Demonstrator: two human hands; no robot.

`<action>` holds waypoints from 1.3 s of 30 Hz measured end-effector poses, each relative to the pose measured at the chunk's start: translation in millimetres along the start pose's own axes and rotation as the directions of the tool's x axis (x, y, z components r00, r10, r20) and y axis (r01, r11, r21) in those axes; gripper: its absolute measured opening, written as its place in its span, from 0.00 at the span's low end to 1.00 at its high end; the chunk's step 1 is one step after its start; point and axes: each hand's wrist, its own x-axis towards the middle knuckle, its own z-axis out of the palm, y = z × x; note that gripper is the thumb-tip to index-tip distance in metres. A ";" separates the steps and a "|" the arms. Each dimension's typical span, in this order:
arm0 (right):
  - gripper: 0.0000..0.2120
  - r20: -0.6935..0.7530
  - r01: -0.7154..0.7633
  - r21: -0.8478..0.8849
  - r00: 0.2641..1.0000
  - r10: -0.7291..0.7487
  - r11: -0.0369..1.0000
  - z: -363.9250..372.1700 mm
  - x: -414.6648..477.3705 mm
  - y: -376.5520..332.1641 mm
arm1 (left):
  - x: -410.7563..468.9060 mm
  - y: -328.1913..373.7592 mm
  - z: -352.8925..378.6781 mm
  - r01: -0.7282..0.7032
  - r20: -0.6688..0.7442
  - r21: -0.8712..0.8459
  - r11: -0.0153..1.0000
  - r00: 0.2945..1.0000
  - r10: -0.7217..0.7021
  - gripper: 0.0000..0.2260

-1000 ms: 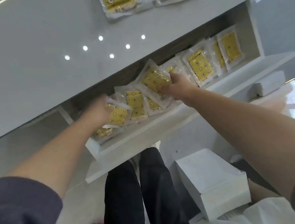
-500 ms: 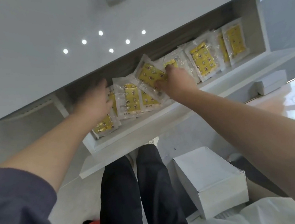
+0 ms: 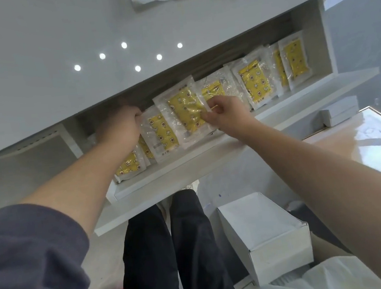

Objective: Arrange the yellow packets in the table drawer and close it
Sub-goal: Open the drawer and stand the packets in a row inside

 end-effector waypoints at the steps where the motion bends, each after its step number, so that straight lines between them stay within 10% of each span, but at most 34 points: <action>1: 0.08 0.040 -0.007 0.029 0.999 0.006 1.000 3.4 -0.9 -1.2 | -0.1 -2.7 0.7 -0.021 0.007 -0.007 1.000 1.000 0.021 0.12; 9: 0.12 0.317 0.164 -0.404 0.948 -0.031 0.900 54.4 6.0 -21.1 | -3.9 -37.4 -10.7 0.124 -0.033 -0.127 0.984 0.991 -0.129 0.18; 14: 0.10 0.341 0.235 -0.688 0.940 0.021 0.687 70.9 10.5 -25.8 | -8.3 -31.3 -6.2 -0.139 0.106 -0.170 0.976 0.982 0.158 0.16; 20: 0.13 0.109 0.168 -0.672 0.986 -0.129 0.722 42.1 -8.9 -34.6 | -23.1 -16.4 -18.5 -0.283 0.009 -0.034 0.958 0.959 0.284 0.13; 28: 0.09 -0.227 0.209 -0.439 0.915 -0.333 0.874 -63.6 -42.4 -74.9 | -43.8 68.1 -97.8 -0.687 -0.164 -0.024 0.726 0.719 0.675 0.09; 32: 0.08 -0.319 0.288 -0.385 0.850 -0.419 0.877 -102.2 -23.3 -101.4 | -14.0 115.4 -123.1 -0.559 -0.415 0.048 0.828 0.743 0.526 0.08; 35: 0.11 -0.361 0.270 -0.339 0.847 -0.390 0.901 -115.4 6.9 -122.6 | 12.7 132.0 -134.7 -0.165 -0.535 -0.003 0.986 0.833 0.138 0.14; 39: 0.19 -0.386 0.190 -0.358 0.861 -0.330 0.914 -123.7 43.5 -148.4 | 38.1 148.8 -147.7 0.234 -0.474 -0.261 0.937 0.814 -0.335 0.32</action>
